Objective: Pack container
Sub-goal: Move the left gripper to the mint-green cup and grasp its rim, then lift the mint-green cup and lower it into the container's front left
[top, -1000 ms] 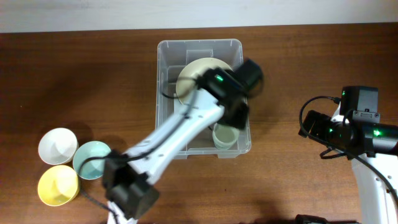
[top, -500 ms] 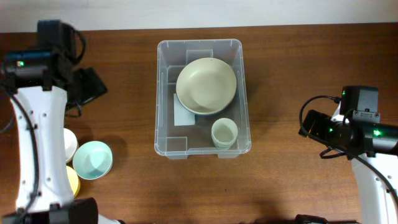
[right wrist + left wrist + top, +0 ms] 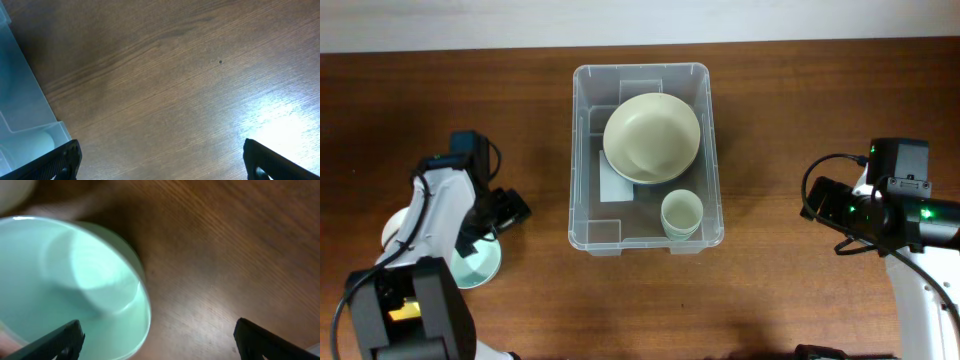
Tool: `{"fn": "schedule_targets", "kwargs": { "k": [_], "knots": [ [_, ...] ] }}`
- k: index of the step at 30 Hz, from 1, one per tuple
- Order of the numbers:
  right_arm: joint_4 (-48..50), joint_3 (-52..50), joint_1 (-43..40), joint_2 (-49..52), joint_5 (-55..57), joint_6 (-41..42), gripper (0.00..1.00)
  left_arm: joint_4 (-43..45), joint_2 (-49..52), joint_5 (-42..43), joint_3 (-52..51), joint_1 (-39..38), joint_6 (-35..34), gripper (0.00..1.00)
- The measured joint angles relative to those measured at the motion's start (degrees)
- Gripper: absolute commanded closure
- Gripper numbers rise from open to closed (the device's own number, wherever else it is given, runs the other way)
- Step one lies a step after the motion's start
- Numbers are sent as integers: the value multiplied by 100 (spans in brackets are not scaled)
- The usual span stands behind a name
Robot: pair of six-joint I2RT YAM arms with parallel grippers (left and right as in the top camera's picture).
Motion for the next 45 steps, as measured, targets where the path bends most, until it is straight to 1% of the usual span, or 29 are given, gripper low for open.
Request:
{"fn": "schedule_targets", "kwargs": {
  "k": [2, 5, 6, 7, 8, 9, 11, 13, 14, 16, 17, 18, 19, 27, 32, 37, 39, 40, 42, 45],
  "knots": [
    [-7, 0, 0, 0, 2, 0, 1, 179, 0, -2, -214, 2, 0, 4],
    [-24, 0, 0, 0, 2, -7, 1, 514, 0, -28, -562, 9, 0, 10],
    [-28, 0, 0, 0, 2, -15, 1, 575, 0, -31, -625, 9, 4, 21],
    [-28, 0, 0, 0, 2, -22, 1, 614, 0, -33, -682, 9, 2, 28],
    [-28, 0, 0, 0, 2, -24, 1, 636, 0, -39, -732, 9, 15, 34],
    [-28, 0, 0, 0, 2, -22, 1, 649, 0, -48, -754, 9, 24, 37],
    [-28, 0, 0, 0, 2, -24, 1, 662, 0, -48, -782, 9, 15, 55],
    [-28, 0, 0, 0, 0, -26, 1, 675, 0, -48, -785, 9, -4, 75],
    [-31, 0, 0, 0, 2, -26, 1, 678, 0, -48, -785, 9, 22, 81],
    [-31, 0, 0, 0, 2, -24, 1, 675, 0, -48, -785, 9, 35, 84],
    [-31, 0, 0, 0, 2, -33, 1, 680, 0, -48, -785, 9, 11, 88],
    [-28, 0, 0, 0, 2, -35, 1, 678, 0, -46, -785, 9, 22, 95],
    [-31, 0, 0, 0, 2, -39, 1, 678, 0, -48, -785, 9, 31, 99],
    [-33, 0, 0, 0, 2, -42, 1, 542, 0, -114, -654, -109, 22, 99],
    [-48, 0, 0, 0, 4, -44, 1, 24, -116, -90, 251, -632, 111, 99],
    [-48, 0, 0, 0, 4, -39, 1, -758, -577, -98, 1923, -1451, 153, 99],
    [-48, 0, 0, 0, 4, -39, 1, -879, -754, -103, 2516, -1899, 173, 99],
    [-48, 0, 0, 0, 4, -42, 1, -898, -859, -87, 2865, -2267, 173, 99],
    [-48, 0, 0, 0, 4, -44, 1, -852, -955, -70, 3161, -2865, 173, 99],
    [-46, 0, 0, 0, 4, -42, 1, -809, -916, -103, 3185, -3473, 101, 99]
  ]
}}
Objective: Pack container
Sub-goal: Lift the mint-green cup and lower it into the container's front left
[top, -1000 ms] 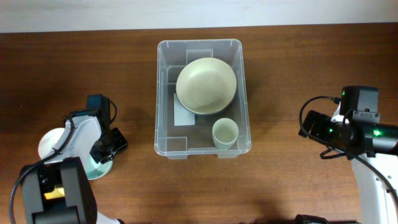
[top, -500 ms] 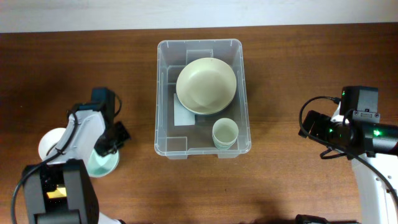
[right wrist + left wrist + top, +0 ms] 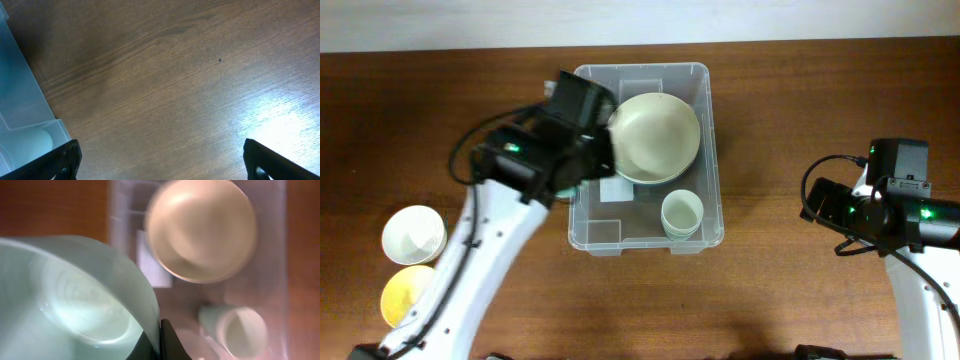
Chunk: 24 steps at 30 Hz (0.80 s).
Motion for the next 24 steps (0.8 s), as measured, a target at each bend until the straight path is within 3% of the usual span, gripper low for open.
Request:
{"fn": "schedule_targets", "kwargs": {
  "k": [6, 19, 21, 23, 24],
  "knots": [
    [0, 0, 0, 0, -2, 0, 1, -37, 658, 101, 0, -769, -264, 99],
    [-2, 0, 0, 0, 0, 0, 1, -79, 2396, 601, -2, -990, -407, 97],
    [0, 0, 0, 0, -2, 0, 1, -125, 2575, 695, -2, -990, -409, 88],
    [-2, 0, 0, 0, 0, 0, 1, -149, 2601, 719, -2, -990, -422, 40],
    [-2, 0, 0, 0, 0, 0, 1, -173, 2599, 745, -2, -990, -426, 38]
  ]
}}
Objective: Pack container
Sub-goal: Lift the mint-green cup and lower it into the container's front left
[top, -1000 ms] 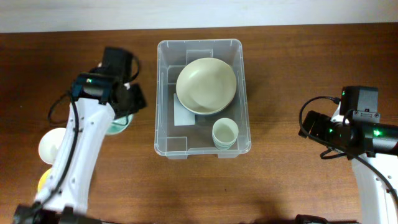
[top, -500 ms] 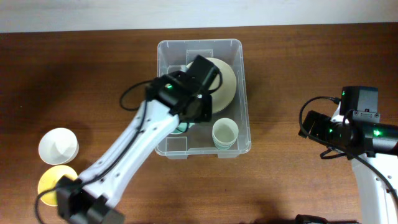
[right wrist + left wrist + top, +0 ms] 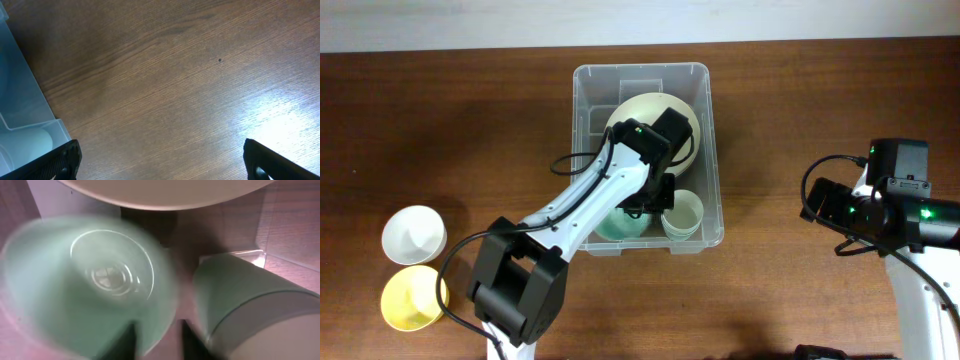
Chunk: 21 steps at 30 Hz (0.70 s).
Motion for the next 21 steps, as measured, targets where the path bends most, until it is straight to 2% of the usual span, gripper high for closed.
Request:
{"fn": "schedule_targets", "kwargs": {
  "k": [6, 10, 12, 17, 21],
  "knots": [
    [0, 0, 0, 0, 0, 0, 1, -164, -4, 17, 0, 59, -39, 36],
    [0, 0, 0, 0, -2, 0, 1, -400, -481, -247, 28, 614, -39, 32],
    [0, 0, 0, 0, 0, 0, 1, -450, -1108, -538, 120, 1121, -39, 27],
    [0, 0, 0, 0, 0, 0, 1, -584, -2765, -1108, 374, 2640, -35, 25],
    [0, 0, 0, 0, 0, 0, 1, -807, -3283, -1327, 426, 3952, 138, 22]
  ]
}}
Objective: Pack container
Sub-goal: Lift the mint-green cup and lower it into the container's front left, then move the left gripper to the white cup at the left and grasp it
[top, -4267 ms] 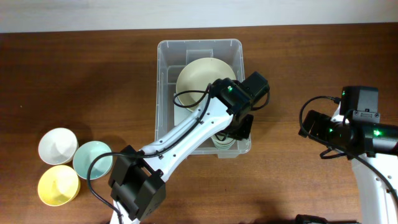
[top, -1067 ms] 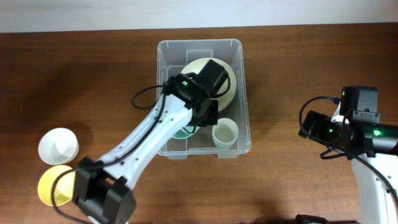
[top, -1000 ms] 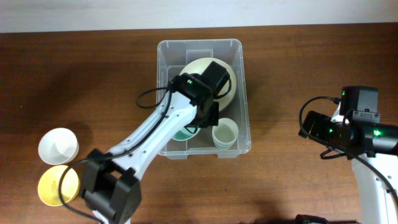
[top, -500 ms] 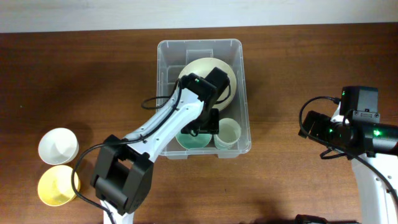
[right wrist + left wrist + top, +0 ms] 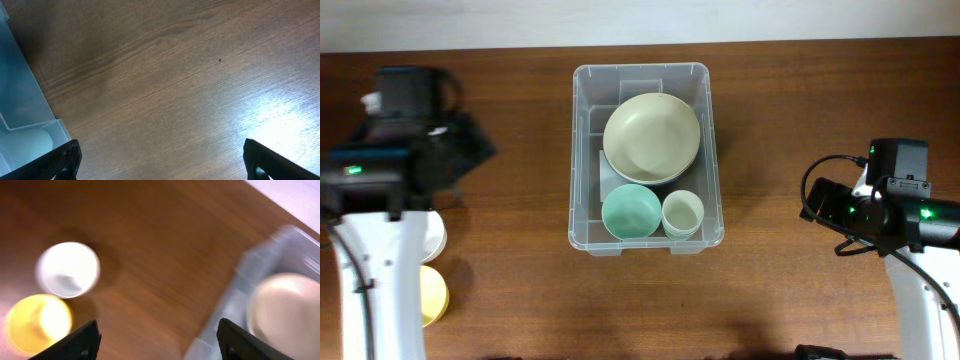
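The clear plastic container [image 5: 583,120] stands mid-table. Inside it are a large cream bowl [image 5: 651,138], a mint green bowl [image 5: 631,211] at the front left and a pale green cup [image 5: 682,214] at the front right. A white bowl [image 5: 68,270] and a yellow bowl [image 5: 37,322] lie on the table at the left. My left gripper [image 5: 160,347] is open and empty, high over the table between those bowls and the container. My right gripper [image 5: 160,167] hangs open over bare wood to the right of the container.
A white label or card [image 5: 611,180] lies on the container floor, partly under the cream bowl. In the overhead view the left arm [image 5: 405,150] covers part of the white bowl. The container's corner [image 5: 20,110] shows at the left of the right wrist view.
My left gripper was inside the container with the mint bowl; now it is open and empty, back over the left of the table. The mint bowl rests in the container. The right arm has not moved.
First my left gripper stood open at the mint bowl on the table's left. Then it held that bowl by the rim at the container's left wall. Later the bowl was low inside the container beside the cup. Now it lies there, released.
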Tool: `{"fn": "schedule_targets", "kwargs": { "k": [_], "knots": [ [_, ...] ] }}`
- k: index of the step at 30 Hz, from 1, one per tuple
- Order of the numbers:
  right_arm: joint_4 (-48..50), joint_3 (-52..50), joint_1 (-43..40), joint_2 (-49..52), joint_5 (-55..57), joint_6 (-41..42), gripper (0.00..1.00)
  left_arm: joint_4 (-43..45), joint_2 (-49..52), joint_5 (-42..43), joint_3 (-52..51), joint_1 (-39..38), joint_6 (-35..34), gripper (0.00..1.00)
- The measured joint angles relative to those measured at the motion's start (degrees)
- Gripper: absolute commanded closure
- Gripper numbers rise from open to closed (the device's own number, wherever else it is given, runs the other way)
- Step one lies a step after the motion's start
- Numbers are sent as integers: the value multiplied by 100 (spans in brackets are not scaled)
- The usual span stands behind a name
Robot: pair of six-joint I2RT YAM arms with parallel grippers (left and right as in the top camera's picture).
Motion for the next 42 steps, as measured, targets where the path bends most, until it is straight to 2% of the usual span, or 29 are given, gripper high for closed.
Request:
{"fn": "schedule_targets", "kwargs": {
  "k": [4, 8, 13, 21, 22, 23, 24, 26, 27, 28, 29, 30, 42],
  "knots": [
    [2, 0, 0, 0, 0, 2, 1, 57, 249, -13, -260, 892, 216, 21],
    [0, 0, 0, 0, 0, -2, 1, 496, 763, 48, -835, 1530, 365, 21],
    [0, 0, 0, 0, -2, 2, 1, 866, 1823, 208, -1287, 1849, 533, 21],
    [-2, 0, 0, 0, 0, 2, 1, 1010, 3521, 251, -1311, 1886, 601, 21],
    [-2, 0, 2, 0, 0, 2, 1, 1016, 3633, 254, -1325, 1886, 601, 26],
    [-2, 0, 0, 0, 0, 2, 1, 1021, 3707, 254, -1331, 1886, 603, 42],
    [0, 0, 0, 0, 0, -2, 1, 1060, 3764, 251, -1333, 1886, 619, 53],
    [-2, 0, 0, 0, 0, -2, 1, 1104, 3777, 256, -1333, 1886, 634, 69],
    [0, 0, 0, 0, 0, 0, 1, 1119, 3777, 249, -1333, 1886, 675, 81],
    [0, 0, 0, 0, 0, 0, 1, 1152, 3777, 249, -1333, 1886, 673, 86],
    [0, 0, 0, 0, -2, -2, 1, 1189, 3777, 256, -1333, 1886, 688, 97],
    [0, 0, 0, 0, 0, 0, 1, 1211, 3777, 271, -1333, 1886, 697, 99],
    [0, 0, 0, 0, 0, 0, 1, 1222, 3757, 623, -1279, 1834, 905, 99]
  ]
}}
